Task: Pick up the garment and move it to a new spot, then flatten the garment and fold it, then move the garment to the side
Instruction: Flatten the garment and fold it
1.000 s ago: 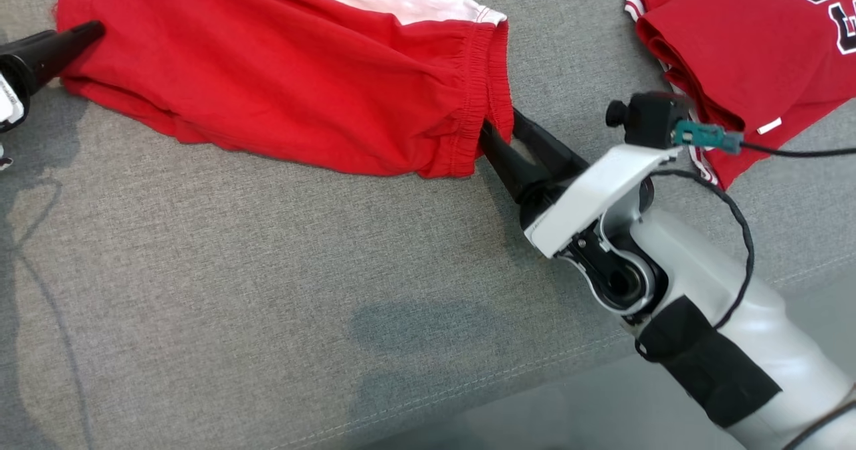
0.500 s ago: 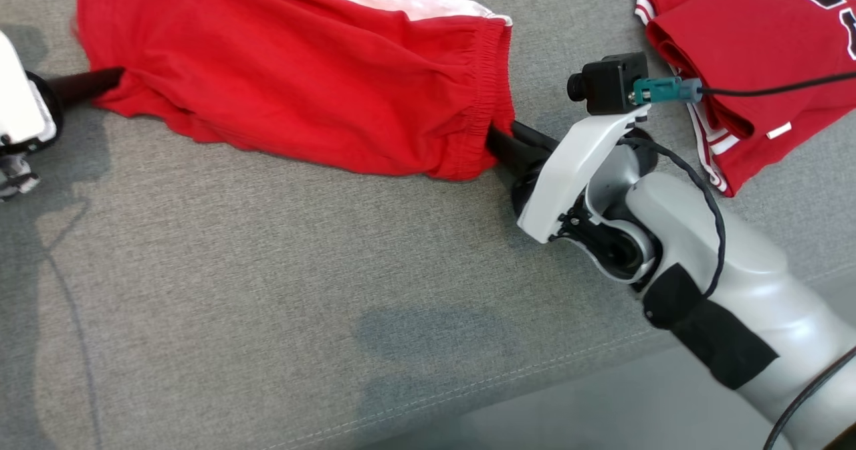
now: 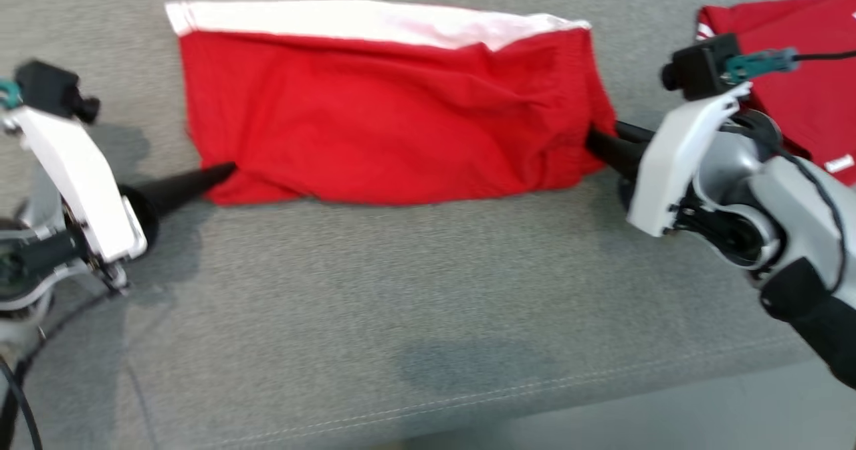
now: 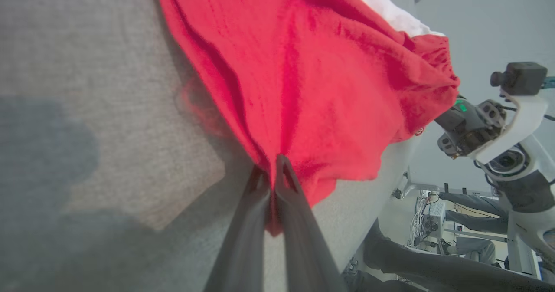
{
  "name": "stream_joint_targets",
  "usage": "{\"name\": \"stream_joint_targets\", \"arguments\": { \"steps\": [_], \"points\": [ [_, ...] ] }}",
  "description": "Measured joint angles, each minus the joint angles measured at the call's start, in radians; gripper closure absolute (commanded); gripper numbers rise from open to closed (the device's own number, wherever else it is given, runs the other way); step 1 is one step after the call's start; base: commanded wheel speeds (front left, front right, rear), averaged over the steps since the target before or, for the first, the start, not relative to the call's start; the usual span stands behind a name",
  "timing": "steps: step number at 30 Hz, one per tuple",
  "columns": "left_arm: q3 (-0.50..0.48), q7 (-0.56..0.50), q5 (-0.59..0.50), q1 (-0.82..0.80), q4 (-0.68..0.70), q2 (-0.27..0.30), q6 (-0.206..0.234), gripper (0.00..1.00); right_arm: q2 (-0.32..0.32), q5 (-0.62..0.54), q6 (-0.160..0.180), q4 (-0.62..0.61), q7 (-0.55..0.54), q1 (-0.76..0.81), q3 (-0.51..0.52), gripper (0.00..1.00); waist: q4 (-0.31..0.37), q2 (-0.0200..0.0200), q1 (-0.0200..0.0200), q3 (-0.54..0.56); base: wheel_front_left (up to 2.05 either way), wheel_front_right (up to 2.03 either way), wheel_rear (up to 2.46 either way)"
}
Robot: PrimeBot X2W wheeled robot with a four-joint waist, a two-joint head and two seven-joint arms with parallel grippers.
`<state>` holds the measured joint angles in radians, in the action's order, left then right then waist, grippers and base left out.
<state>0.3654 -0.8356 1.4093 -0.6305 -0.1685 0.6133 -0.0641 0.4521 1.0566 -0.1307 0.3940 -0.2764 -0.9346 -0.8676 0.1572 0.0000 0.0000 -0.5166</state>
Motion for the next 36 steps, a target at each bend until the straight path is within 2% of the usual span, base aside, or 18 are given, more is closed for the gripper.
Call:
{"name": "stream_joint_targets", "arguments": {
  "steps": [8,17,21,28,29,30,31,36],
  "points": [
    [-0.016,0.089,0.036,0.198,0.111,-0.029,-0.025,1.00,0.073,0.034,0.000,-0.111,-0.102,0.136,0.117,1.00,-0.106,0.0000,0.0000,0.043,0.00,0.00,0.00],
    [-0.016,0.144,0.044,0.317,0.187,-0.038,-0.051,1.00,0.083,0.035,0.000,-0.208,-0.143,0.358,0.284,1.00,-0.183,0.0000,0.0000,0.101,0.00,0.00,0.00],
    [-0.018,0.153,0.063,0.355,0.212,-0.039,-0.055,1.00,0.053,0.025,0.000,-0.252,-0.160,0.463,0.376,1.00,-0.196,0.0000,0.0000,0.126,0.00,0.00,0.00],
    [-0.024,0.215,0.056,0.382,0.181,-0.069,-0.058,1.00,-0.060,-0.040,0.000,-0.262,-0.177,0.561,0.490,1.00,-0.192,0.0000,0.0000,0.145,0.00,0.00,0.00],
    [-0.028,0.232,0.052,0.382,0.175,-0.074,-0.058,0.69,-0.079,-0.049,0.000,-0.263,-0.176,0.566,0.508,1.00,-0.191,0.0000,0.0000,0.147,0.00,0.00,0.00],
    [-0.030,0.245,0.045,0.382,0.168,-0.078,-0.058,0.28,-0.093,-0.057,0.001,-0.264,-0.176,0.568,0.517,1.00,-0.189,0.0000,0.0000,0.149,0.00,0.00,0.00],
    [-0.035,0.269,0.030,0.383,0.160,-0.084,-0.058,0.00,-0.105,-0.068,0.001,-0.265,-0.176,0.572,0.523,1.00,-0.188,0.0000,0.0000,0.151,0.00,0.00,0.00],
    [-0.039,0.322,0.002,0.426,0.144,-0.095,-0.059,0.00,-0.140,-0.097,0.002,-0.263,-0.176,0.585,0.557,1.00,-0.194,0.0000,0.0000,0.158,0.00,0.00,0.00]
  ]
}}
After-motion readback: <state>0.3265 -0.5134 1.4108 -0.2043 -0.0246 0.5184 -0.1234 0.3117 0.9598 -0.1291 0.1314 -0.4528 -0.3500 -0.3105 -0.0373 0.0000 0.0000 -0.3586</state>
